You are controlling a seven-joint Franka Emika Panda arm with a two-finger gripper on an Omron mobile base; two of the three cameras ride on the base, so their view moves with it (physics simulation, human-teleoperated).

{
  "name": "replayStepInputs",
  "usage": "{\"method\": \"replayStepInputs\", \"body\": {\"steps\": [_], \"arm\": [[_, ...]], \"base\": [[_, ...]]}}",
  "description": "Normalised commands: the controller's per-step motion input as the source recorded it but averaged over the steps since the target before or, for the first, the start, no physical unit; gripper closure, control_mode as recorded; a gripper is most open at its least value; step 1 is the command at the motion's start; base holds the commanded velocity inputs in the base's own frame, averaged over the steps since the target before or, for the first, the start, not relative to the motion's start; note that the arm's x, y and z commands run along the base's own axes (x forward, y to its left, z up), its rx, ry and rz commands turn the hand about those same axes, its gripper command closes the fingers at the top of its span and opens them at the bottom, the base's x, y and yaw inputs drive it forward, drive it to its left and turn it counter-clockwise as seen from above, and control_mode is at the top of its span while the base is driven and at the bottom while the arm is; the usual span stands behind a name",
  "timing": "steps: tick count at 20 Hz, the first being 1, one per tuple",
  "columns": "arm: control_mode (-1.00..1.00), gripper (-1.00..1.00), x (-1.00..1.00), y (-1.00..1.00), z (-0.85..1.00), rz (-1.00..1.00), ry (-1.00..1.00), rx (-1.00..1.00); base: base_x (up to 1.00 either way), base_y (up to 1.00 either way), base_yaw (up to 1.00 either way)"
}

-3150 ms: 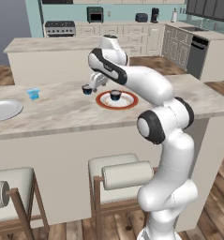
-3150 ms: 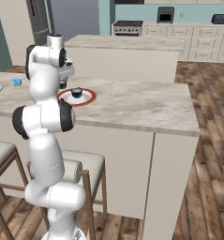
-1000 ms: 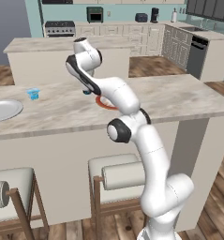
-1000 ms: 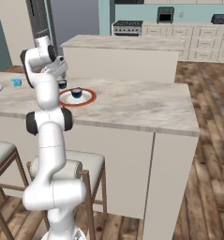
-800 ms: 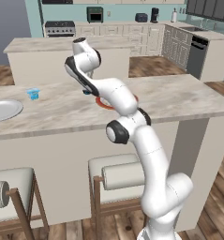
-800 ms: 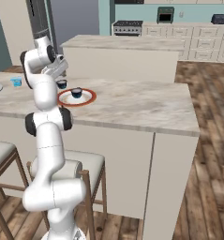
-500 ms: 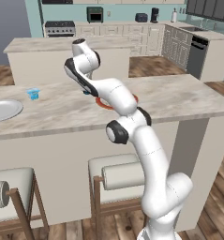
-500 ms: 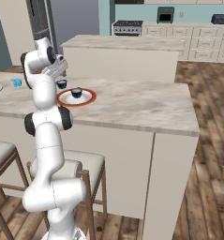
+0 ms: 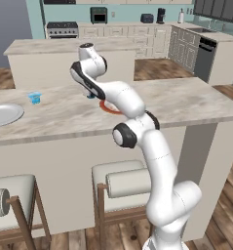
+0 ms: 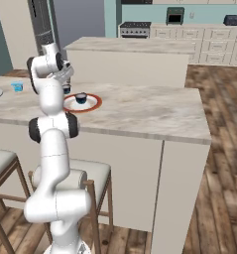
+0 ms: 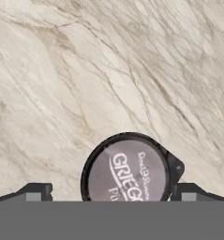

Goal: Place two yogurt containers on each plate.

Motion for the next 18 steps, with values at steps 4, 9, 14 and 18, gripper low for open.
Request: {"method": "replayStepInputs", "body": {"steps": [4, 9, 14, 18], "arm": [[-1.00, -1.00, 0.18, 0.00, -0.11, 0.00, -0.01, 0.04], [-1.00, -1.00, 0.15, 0.04, -0.15, 0.00, -0.02, 0.03], [-1.00, -1.00, 0.26, 0.10, -0.10, 0.02, -0.03, 0.03], [-1.00, -1.00, 0.21, 0.14, -0.05, 0.03, -0.01, 0.01]], "base": [[0.00, 0.00, 0.00], [0.00, 0.00, 0.00], [0.00, 0.00, 0.00], [0.00, 0.00, 0.00]]}}
